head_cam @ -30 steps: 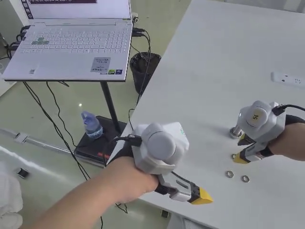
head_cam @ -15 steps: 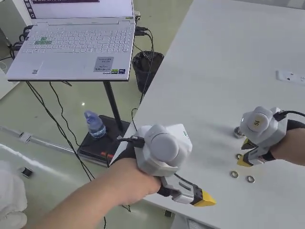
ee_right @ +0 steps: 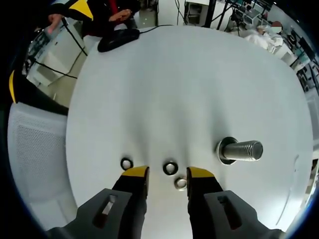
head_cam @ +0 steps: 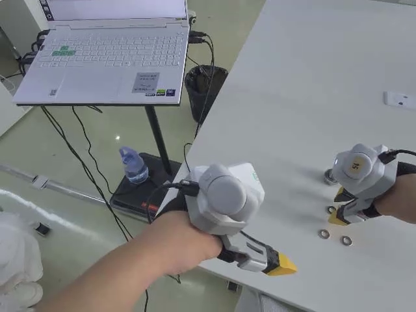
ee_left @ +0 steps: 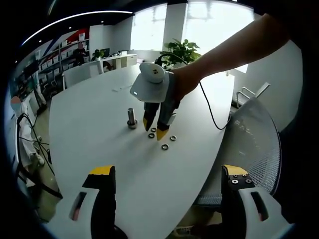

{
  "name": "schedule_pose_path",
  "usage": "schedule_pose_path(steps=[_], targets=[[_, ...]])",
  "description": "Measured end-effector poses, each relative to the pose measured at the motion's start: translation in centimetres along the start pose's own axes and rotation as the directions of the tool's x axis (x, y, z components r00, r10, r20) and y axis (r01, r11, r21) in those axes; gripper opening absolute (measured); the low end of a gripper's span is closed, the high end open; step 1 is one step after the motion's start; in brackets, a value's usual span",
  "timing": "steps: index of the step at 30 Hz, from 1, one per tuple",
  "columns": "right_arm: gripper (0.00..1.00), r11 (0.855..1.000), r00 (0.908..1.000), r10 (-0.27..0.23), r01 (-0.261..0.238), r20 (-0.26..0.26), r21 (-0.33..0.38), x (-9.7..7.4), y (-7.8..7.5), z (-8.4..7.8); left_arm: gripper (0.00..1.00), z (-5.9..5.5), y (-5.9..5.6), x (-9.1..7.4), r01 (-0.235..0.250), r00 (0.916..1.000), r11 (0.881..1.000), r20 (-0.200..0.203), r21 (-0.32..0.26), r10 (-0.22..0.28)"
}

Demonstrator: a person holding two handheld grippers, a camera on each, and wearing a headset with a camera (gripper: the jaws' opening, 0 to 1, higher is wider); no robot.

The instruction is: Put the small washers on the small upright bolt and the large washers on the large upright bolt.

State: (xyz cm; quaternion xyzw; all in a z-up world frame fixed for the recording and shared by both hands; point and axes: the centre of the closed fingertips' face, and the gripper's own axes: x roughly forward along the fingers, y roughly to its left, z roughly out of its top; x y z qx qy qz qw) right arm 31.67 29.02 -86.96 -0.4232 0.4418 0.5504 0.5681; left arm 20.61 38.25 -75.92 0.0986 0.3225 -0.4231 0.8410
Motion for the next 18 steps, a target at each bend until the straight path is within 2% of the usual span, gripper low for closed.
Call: schedule_pose_path(steps=[18], targets=[[0.29, 1.0, 0.9998, -0.013, 0.013, 0.014, -0.01, 0.18, -0.39, -0.05, 0.86, 0.09, -0.03, 0.2, 0.006, 1.0, 1.0, 0.006, -0.011, -0.006]])
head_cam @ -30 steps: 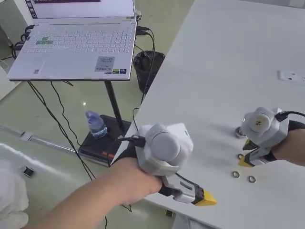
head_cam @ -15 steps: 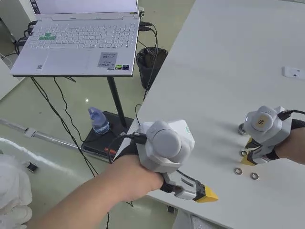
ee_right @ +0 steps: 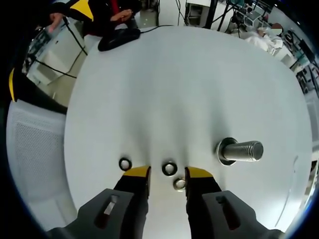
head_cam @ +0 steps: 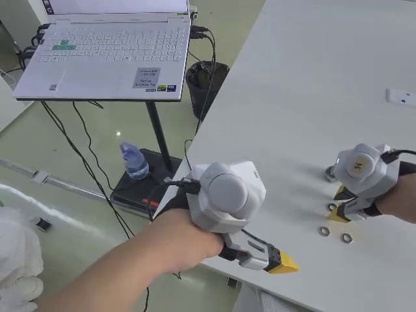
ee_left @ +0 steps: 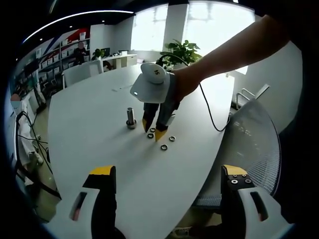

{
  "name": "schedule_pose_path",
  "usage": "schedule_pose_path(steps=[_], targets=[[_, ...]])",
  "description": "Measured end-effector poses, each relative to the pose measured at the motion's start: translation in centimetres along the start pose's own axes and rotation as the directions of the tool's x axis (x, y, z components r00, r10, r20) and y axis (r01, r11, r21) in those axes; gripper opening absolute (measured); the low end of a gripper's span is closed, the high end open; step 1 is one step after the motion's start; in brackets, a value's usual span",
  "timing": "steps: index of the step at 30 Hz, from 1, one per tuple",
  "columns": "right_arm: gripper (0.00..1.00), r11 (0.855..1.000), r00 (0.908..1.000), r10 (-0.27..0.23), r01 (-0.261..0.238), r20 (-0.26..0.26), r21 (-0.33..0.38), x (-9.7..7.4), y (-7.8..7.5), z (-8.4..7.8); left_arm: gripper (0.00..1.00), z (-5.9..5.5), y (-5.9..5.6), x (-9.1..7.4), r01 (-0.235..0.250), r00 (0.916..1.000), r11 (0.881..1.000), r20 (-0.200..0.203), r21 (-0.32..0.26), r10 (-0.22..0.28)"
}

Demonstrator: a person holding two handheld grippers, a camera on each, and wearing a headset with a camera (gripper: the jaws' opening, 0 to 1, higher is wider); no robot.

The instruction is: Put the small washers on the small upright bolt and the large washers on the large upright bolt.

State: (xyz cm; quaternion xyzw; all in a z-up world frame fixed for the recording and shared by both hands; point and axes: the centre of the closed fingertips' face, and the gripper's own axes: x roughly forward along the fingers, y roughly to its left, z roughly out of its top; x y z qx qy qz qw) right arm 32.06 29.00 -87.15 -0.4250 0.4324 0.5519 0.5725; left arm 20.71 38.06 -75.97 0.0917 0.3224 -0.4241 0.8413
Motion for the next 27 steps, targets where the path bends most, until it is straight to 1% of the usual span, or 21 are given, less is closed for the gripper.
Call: schedule_pose_path(steps=[4, 8, 13, 21, 27], targets=[[0.26, 1.0, 1.0, -0.002, 0.002, 0.0, 0.005, 0.01, 0.0, -0.02, 0.86, 0.11, 0.18, -0.01, -0.002, 1.0, 1.0, 0.005, -0.003, 0.002], [0.2, 1.0, 1.0, -0.006, 0.006, -0.006, -0.004, -0.02, -0.04, -0.08, 0.86, 0.03, 0.29, -0.03, -0.003, 1.0, 1.0, 0.003, 0.001, 0.003], [0.18, 1.0, 0.9999, -0.012, 0.012, -0.008, 0.001, -0.08, 0.07, -0.03, 0.86, -0.08, 0.25, 0.02, -0.003, 1.0, 1.0, 0.001, -0.001, 0.003], [0.15, 1.0, 0.9985, -0.016, 0.016, -0.052, -0.006, -0.03, 0.32, -0.01, 0.85, -0.26, 0.3, -0.07, -0.005, 1.0, 1.0, -0.003, -0.001, 0.005], [0.13, 1.0, 0.9976, -0.011, 0.013, -0.068, 0.02, -0.04, 0.23, 0.06, 0.84, -0.35, 0.44, -0.24, -0.009, 1.0, 1.0, -0.004, 0.002, 0.009]])
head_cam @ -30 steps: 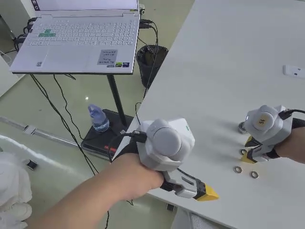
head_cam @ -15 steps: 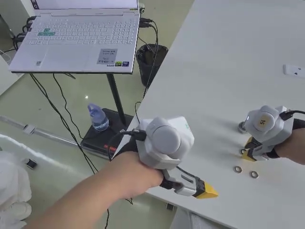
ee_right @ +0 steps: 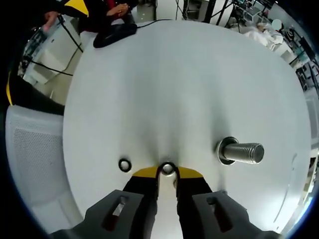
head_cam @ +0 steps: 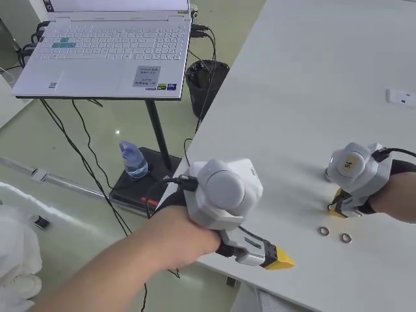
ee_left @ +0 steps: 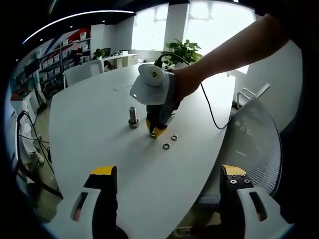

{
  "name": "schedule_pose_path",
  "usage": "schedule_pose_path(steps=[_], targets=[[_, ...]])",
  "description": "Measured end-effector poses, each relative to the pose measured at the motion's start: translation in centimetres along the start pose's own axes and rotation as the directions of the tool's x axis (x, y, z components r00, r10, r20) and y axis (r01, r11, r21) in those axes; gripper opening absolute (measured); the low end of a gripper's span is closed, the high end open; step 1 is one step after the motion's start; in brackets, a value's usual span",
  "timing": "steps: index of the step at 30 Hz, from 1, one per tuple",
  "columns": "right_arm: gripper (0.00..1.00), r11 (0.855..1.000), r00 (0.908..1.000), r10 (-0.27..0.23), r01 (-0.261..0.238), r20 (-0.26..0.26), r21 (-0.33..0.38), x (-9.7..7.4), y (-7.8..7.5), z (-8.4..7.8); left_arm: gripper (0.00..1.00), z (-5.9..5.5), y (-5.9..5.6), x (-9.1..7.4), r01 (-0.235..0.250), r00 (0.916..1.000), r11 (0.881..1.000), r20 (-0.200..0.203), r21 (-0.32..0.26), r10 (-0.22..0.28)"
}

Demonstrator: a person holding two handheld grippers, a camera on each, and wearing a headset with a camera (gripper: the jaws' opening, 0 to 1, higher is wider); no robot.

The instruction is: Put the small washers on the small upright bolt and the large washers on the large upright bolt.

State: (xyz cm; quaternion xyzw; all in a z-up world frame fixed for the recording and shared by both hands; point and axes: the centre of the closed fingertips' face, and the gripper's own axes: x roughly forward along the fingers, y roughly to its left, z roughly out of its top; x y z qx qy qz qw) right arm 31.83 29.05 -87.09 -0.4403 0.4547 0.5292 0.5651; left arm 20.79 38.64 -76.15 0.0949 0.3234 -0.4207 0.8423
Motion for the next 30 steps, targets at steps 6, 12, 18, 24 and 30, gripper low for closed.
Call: schedule_pose_path(steps=[6, 12, 18, 24, 30], targets=[[0.13, 1.0, 0.9996, -0.007, 0.007, -0.029, 0.015, -0.1, 0.1, 0.0, 0.84, 0.0, -0.2, 0.0, 0.002, 1.0, 1.0, -0.005, 0.0, -0.002], [0.12, 1.0, 0.9999, -0.009, 0.009, -0.012, 0.016, -0.1, 0.1, -0.1, 0.83, 0.4, -0.2, -0.2, -0.005, 1.0, 1.0, 0.007, 0.009, 0.005], [0.12, 1.0, 0.9999, -0.002, 0.002, -0.013, 0.006, -0.1, 0.1, -0.2, 0.84, 0.4, 0.0, -0.2, -0.017, 0.9998, 1.0, 0.005, 0.002, 0.017], [0.12, 1.0, 0.9999, 0.009, -0.008, -0.005, 0.028, -0.4, -0.2, -0.3, 0.84, 0.5, 0.0, 0.0, -0.018, 0.9998, 1.0, 0.001, 0.006, 0.018], [0.12, 0.999, 1.0, 0.005, -0.005, -0.004, 0.044, -1.2, -0.6, -0.7, 0.84, 0.6, -0.2, 0.3, -0.012, 0.9999, 1.0, 0.001, 0.007, 0.012]])
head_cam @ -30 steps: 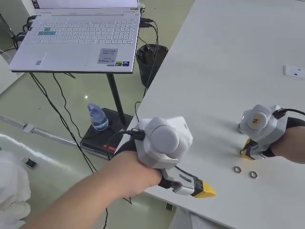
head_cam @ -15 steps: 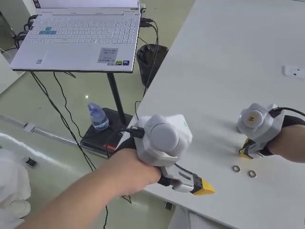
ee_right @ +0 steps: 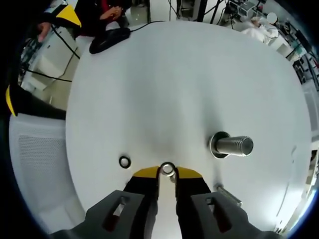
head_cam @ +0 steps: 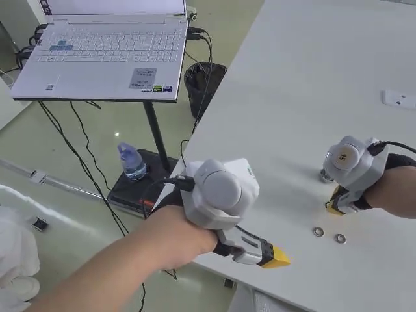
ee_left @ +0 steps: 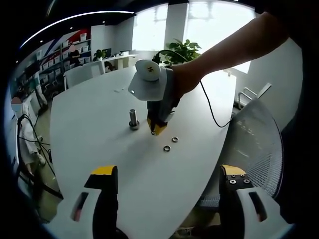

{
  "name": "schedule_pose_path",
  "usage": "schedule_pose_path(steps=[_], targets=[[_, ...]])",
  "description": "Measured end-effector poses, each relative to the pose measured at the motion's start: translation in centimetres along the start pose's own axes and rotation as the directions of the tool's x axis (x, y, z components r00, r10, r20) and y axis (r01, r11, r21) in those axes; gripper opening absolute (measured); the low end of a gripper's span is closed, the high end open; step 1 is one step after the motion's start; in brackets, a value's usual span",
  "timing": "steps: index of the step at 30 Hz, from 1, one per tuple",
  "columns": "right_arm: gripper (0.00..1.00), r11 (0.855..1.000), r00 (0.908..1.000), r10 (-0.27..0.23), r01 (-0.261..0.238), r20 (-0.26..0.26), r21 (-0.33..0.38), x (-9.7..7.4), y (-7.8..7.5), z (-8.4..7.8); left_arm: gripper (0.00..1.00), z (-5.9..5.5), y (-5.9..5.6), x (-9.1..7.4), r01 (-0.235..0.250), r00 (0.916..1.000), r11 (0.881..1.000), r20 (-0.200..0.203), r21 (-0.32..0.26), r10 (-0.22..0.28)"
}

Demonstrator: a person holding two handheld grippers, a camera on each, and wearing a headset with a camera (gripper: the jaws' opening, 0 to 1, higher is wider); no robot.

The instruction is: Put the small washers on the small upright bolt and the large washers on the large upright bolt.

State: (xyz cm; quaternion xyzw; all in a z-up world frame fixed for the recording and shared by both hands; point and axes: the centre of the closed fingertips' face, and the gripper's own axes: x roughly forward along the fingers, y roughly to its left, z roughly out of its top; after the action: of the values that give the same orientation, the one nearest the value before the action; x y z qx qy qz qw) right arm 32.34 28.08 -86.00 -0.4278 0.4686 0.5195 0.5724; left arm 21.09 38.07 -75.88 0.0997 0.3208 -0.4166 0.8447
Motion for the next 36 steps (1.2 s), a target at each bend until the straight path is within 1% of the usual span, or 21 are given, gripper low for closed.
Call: schedule_pose_path(steps=[4, 9, 12, 17, 19, 24, 28, 29, 32, 36], targets=[[0.12, 1.0, 1.0, 0.001, -0.001, -0.009, 0.009, -0.2, 0.0, -0.9, 0.83, 0.3, -0.1, 0.1, 0.002, 1.0, 1.0, -0.003, 0.009, -0.002], [0.12, 0.999, 1.0, -0.001, 0.001, 0.004, 0.053, -0.8, -0.3, -1.5, 0.83, 0.6, 0.1, -0.1, -0.005, 1.0, 1.0, 0.0, 0.012, 0.005], [0.12, 0.998, 1.0, -0.003, 0.003, 0.003, 0.06, -1.0, -0.3, -2.0, 0.83, 0.7, 0.1, -0.1, -0.006, 1.0, 1.0, 0.004, 0.008, 0.005], [0.12, 0.996, 1.0, -0.007, 0.007, 0.0, 0.084, -1.6, -0.4, -3.1, 0.85, 1.0, -0.1, 0.2, -0.01, 0.9999, 1.0, 0.002, 0.023, 0.01], [0.12, 0.995, 0.9999, -0.01, 0.01, -0.001, 0.096, -1.9, -0.5, -3.7, 0.86, 1.1, 0.0, 0.2, -0.011, 0.9999, 1.0, 0.008, 0.014, 0.011], [0.12, 0.991, 0.9998, -0.021, 0.021, 0.0, 0.134, -2.7, -1.2, -5.4, 0.88, 1.3, -0.1, 0.2, -0.01, 0.9999, 1.0, 0.011, 0.006, 0.01], [0.12, 0.99, 0.9994, -0.029, 0.031, -0.016, 0.136, -3.2, -1.9, -6.9, 0.9, 1.4, 0.2, 0.3, -0.019, 0.9996, 1.0, 0.019, -0.009, 0.019], [0.12, 0.99, 0.9993, -0.031, 0.033, -0.018, 0.14, -3.4, -2.2, -7.2, 0.9, 1.4, 0.3, 0.3, -0.022, 0.9996, 1.0, 0.016, -0.01, 0.022], [0.12, 0.988, 0.999, -0.037, 0.04, -0.023, 0.148, -3.8, -2.7, -7.9, 0.91, 1.2, 0.5, 0.4, -0.031, 0.9995, 1.0, 0.002, 0.005, 0.031], [0.12, 0.986, 0.999, -0.04, 0.042, -0.021, 0.163, -4.1, -3.3, -8.4, 0.95, 1.0, 0.6, 0.6, -0.037, 0.9993, 0.999, 0.0, -0.01, 0.037]])
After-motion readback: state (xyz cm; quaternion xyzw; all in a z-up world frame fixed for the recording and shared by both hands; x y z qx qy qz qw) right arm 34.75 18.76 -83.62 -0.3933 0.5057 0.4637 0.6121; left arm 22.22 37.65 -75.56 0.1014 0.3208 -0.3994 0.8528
